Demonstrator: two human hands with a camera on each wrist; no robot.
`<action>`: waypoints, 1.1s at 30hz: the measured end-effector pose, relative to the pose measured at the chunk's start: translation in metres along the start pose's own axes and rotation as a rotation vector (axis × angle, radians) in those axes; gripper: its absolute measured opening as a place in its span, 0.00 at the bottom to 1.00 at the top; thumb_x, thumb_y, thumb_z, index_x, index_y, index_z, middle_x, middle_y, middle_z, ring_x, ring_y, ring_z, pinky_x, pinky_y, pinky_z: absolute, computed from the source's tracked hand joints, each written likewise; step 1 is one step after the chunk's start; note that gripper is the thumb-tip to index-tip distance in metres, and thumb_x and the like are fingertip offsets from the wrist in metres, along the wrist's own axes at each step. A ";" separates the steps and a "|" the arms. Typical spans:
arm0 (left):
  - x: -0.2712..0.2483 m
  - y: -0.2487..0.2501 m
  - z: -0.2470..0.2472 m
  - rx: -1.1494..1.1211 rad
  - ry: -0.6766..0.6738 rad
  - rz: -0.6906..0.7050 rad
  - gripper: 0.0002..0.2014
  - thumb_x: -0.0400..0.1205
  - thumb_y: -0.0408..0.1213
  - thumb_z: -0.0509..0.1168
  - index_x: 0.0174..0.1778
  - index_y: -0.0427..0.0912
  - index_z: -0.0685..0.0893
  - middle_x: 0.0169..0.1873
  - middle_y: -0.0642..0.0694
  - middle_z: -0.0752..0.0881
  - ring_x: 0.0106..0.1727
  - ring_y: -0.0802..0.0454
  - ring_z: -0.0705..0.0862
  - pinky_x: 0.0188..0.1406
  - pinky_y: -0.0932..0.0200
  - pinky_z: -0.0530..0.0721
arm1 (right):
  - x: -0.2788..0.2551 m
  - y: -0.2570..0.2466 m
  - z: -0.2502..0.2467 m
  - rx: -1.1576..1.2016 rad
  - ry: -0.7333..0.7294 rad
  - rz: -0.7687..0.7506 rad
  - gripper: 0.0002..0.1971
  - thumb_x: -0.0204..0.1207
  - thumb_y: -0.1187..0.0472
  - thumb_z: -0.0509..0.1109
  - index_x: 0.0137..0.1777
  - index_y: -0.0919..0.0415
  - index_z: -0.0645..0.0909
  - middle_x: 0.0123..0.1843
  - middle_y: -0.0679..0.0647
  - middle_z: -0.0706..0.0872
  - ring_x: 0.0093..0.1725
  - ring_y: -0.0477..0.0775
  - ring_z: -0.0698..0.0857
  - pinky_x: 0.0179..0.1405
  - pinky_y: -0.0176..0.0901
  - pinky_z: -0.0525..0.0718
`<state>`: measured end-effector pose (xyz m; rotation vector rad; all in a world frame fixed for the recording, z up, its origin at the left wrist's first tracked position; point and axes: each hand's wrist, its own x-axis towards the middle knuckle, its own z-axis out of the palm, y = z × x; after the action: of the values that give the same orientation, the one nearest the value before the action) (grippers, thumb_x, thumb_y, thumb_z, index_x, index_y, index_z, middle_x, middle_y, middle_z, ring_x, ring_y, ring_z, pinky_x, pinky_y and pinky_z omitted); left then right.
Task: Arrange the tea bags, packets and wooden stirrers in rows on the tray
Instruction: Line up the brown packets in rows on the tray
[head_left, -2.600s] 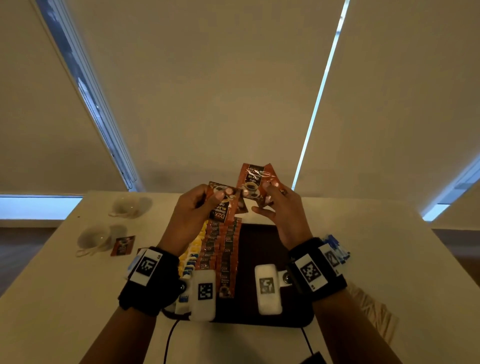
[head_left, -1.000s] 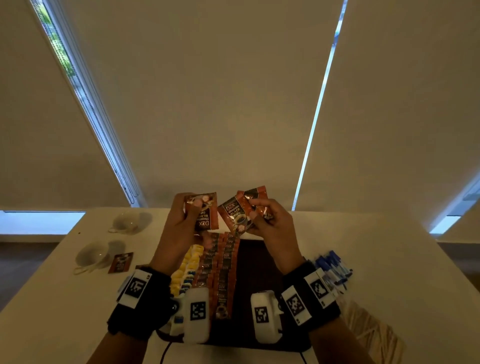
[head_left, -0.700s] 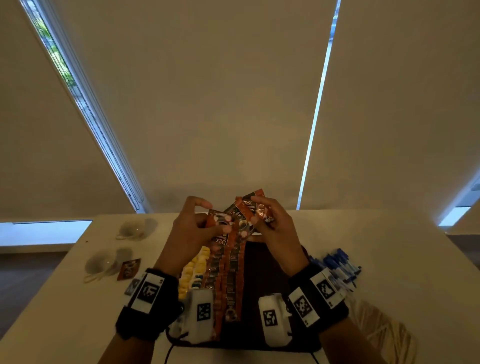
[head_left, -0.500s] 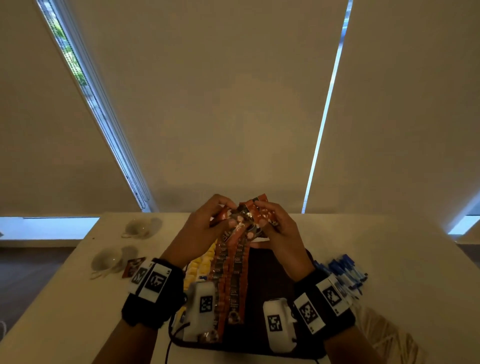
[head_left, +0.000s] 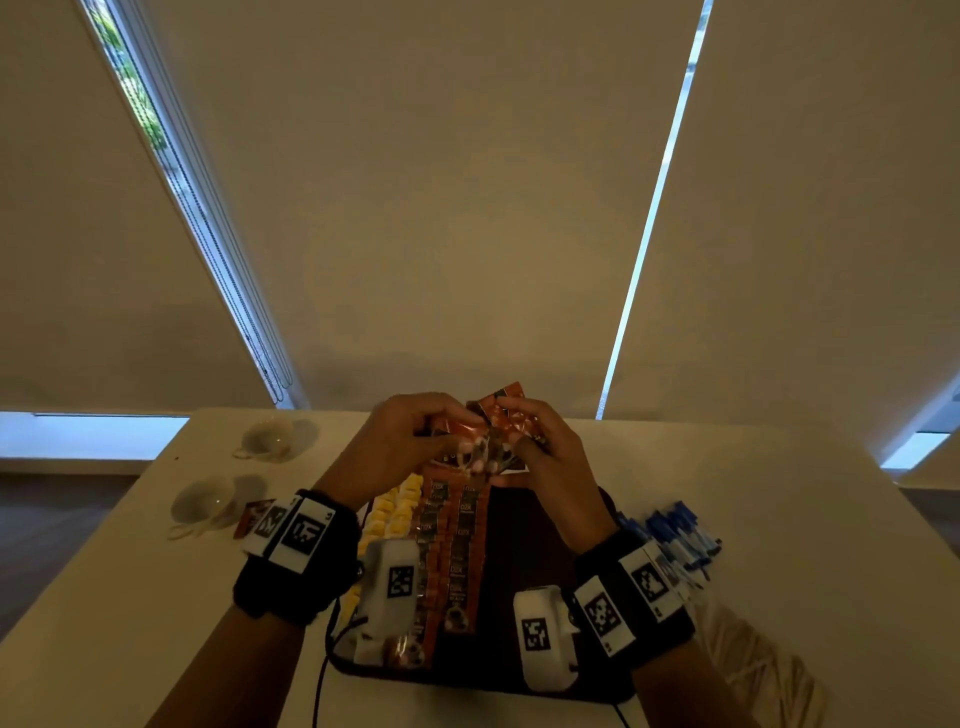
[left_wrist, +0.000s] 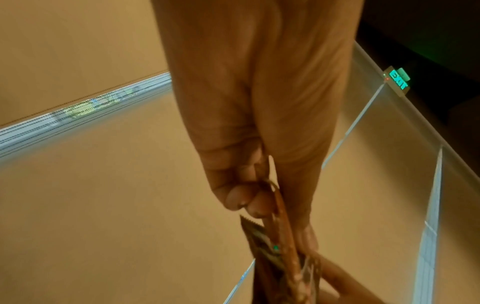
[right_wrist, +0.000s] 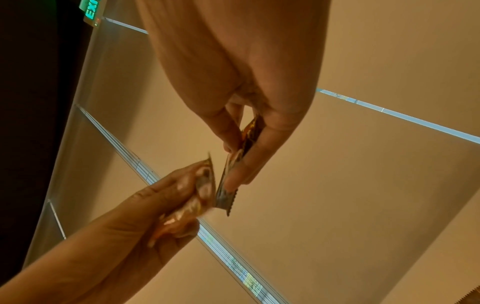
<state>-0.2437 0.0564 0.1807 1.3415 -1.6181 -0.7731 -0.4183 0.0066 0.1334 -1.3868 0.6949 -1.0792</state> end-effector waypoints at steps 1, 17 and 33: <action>0.000 -0.002 0.001 0.044 -0.029 0.017 0.13 0.71 0.30 0.74 0.46 0.53 0.88 0.43 0.50 0.85 0.43 0.61 0.85 0.38 0.71 0.82 | -0.001 -0.001 0.001 0.004 -0.012 0.007 0.14 0.82 0.67 0.62 0.60 0.49 0.82 0.60 0.49 0.84 0.58 0.59 0.86 0.47 0.58 0.88; -0.029 -0.044 0.041 -0.740 -0.053 -0.416 0.25 0.80 0.48 0.63 0.71 0.42 0.73 0.64 0.38 0.81 0.63 0.45 0.83 0.61 0.46 0.82 | -0.018 0.015 0.017 0.165 -0.006 0.142 0.12 0.82 0.65 0.63 0.63 0.59 0.75 0.60 0.63 0.85 0.52 0.59 0.89 0.44 0.58 0.89; -0.062 -0.110 0.034 -0.901 0.123 -0.736 0.15 0.84 0.30 0.58 0.66 0.38 0.77 0.45 0.40 0.82 0.47 0.43 0.79 0.47 0.46 0.88 | -0.028 0.083 0.030 0.104 0.145 0.554 0.12 0.80 0.65 0.66 0.62 0.56 0.75 0.58 0.61 0.85 0.53 0.53 0.87 0.34 0.36 0.86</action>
<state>-0.2251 0.0900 0.0558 1.2170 -0.4724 -1.5701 -0.3864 0.0327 0.0503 -0.9485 1.0397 -0.7608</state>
